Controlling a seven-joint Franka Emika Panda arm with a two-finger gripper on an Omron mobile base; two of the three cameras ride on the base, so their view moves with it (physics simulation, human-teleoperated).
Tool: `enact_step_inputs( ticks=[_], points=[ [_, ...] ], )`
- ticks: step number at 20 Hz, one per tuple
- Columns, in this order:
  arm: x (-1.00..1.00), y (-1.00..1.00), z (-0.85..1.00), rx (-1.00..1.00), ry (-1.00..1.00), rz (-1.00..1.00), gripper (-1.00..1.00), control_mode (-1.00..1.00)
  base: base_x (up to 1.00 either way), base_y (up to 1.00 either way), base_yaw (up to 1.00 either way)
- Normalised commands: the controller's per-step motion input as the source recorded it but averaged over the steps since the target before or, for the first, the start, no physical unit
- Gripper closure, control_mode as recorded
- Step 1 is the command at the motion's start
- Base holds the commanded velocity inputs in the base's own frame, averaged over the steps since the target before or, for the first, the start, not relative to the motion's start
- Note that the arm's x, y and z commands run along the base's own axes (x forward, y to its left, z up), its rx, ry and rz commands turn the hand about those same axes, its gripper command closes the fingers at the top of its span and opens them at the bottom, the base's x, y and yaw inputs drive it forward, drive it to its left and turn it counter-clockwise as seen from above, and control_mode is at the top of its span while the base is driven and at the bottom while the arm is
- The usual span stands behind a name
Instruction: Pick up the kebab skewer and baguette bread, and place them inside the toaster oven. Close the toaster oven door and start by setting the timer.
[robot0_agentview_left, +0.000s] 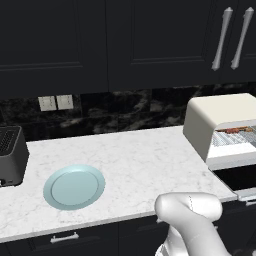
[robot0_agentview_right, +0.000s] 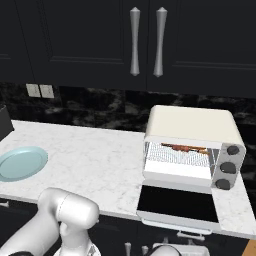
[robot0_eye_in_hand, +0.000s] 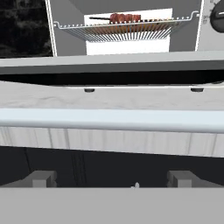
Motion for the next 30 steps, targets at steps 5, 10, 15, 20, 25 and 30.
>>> enact_step_inputs(
  ticks=[5, 10, 15, 20, 25, 30],
  points=[
    [0.19, 0.0, 0.0, 0.0, 0.0, 0.0, -1.0, -1.0, 0.0, 0.0, 0.0],
    [0.17, 0.0, 0.02, 0.0, 0.0, -0.01, -1.0, -1.0, 0.0, 0.0, 0.0],
    [0.23, 0.0, 0.0, 0.0, 0.0, -0.02, -1.0, -1.0, 0.0, 0.0, 0.0],
    [0.19, 0.0, 0.0, 0.0, 0.0, 0.0, -1.0, -1.0, 0.0, 0.0, 0.0],
    [0.14, 0.0, 0.0, 0.0, 0.0, 0.0, -1.0, -1.0, 0.0, 0.0, 0.0],
    [0.08, 0.0, 0.01, 0.0, 0.0, -0.01, -1.0, -1.0, 0.0, 0.0, 0.0]
  ],
)
